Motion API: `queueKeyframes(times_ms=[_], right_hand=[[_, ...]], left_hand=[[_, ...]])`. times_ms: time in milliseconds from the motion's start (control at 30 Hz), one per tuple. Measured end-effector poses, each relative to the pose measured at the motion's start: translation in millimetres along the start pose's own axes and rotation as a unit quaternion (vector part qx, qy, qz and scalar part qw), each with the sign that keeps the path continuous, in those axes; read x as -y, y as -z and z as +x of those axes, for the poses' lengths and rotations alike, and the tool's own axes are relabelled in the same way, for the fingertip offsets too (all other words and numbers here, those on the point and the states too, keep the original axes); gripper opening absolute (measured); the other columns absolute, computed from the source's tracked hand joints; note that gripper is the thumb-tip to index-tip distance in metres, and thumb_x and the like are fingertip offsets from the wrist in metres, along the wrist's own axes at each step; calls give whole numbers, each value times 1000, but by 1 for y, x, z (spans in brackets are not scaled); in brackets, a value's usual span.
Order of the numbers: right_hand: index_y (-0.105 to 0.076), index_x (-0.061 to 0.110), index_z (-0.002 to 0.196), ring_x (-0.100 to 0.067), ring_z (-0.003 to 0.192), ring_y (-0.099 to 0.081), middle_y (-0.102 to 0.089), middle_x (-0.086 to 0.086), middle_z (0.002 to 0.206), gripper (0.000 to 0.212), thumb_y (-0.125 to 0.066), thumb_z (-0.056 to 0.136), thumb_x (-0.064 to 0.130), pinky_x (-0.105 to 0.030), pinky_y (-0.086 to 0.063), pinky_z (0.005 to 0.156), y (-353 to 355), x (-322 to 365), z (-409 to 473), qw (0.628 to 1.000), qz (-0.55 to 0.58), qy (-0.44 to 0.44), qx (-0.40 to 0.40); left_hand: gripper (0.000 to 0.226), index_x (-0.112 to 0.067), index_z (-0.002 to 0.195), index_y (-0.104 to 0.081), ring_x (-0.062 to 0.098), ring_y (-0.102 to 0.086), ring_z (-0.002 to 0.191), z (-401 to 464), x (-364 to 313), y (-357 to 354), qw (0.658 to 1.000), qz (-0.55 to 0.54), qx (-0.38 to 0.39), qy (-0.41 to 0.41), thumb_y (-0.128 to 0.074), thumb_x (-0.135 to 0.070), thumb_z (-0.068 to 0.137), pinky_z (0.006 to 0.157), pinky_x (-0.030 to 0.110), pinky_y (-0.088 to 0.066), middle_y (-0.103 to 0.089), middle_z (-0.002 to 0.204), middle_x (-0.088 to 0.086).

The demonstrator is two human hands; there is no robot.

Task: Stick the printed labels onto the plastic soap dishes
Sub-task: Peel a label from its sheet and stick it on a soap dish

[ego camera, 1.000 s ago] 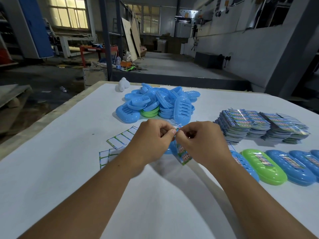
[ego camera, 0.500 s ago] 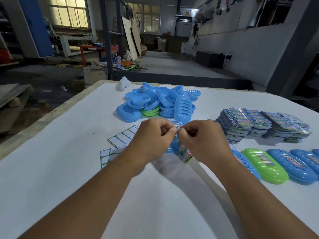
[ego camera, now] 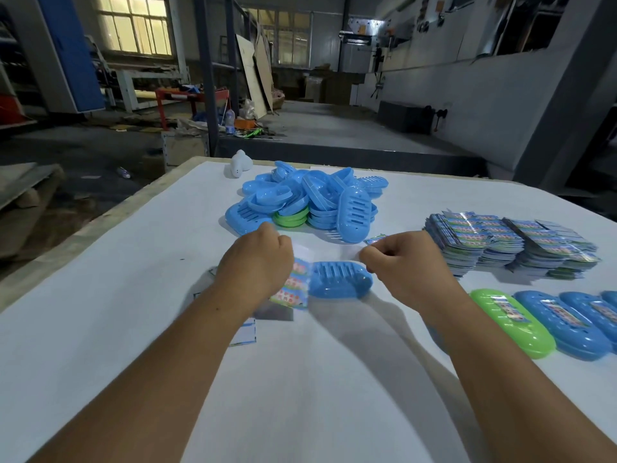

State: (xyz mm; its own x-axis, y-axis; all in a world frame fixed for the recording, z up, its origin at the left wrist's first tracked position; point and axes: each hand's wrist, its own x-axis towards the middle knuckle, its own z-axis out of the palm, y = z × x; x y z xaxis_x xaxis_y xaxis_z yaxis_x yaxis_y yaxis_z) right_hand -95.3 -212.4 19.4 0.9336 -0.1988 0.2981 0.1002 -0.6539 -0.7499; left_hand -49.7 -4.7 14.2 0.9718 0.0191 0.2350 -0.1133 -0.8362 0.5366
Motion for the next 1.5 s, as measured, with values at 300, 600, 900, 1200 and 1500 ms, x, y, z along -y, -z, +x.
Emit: queueKeyframes(times_ms=[300,600,900,1200,1500], right_hand=[[-38,3,57,-12,55,-18,-23,-2,56,35,-59,76,25,-28,-19,49,-2,4,-6,999,-44,16,-16],[-55,7,64,-11,49,-26,-39,-9,51,28,-55,69,34,-26,-32,50,-10,5,-7,997,-59,33,-42],[-66,21,58,-3,45,-48,-61,11,52,21,-67,72,37,-24,-40,48,-10,9,-10,997,-39,55,-25],[-74,26,77,-4,60,-57,-64,25,68,24,-64,93,40,-27,-46,60,-13,4,-8,992,-67,111,5],[-68,7,68,-14,49,-33,-55,-10,55,38,-69,87,40,-28,-35,50,-4,-4,1,995,-90,23,-45]], left_hand=[[29,-15,113,-53,27,-56,105,3,29,12,966,250,4,69,-42,-37,98,74,34,-38,-56,113,8],[22,-29,71,-65,11,-54,58,-20,-15,-15,982,-175,-36,-54,-69,-49,78,59,29,-45,-54,56,-12],[9,-24,79,-75,4,-43,51,-27,-22,-31,949,-301,41,-86,-73,-30,86,56,23,-39,-53,57,-12],[15,-23,75,-76,6,-46,53,-25,-21,-25,945,-318,25,-71,-73,-31,86,54,17,-40,-51,54,-9],[21,-21,68,-74,1,-46,47,-25,-24,-20,936,-349,22,-41,-74,-32,87,47,10,-38,-55,53,-11]])
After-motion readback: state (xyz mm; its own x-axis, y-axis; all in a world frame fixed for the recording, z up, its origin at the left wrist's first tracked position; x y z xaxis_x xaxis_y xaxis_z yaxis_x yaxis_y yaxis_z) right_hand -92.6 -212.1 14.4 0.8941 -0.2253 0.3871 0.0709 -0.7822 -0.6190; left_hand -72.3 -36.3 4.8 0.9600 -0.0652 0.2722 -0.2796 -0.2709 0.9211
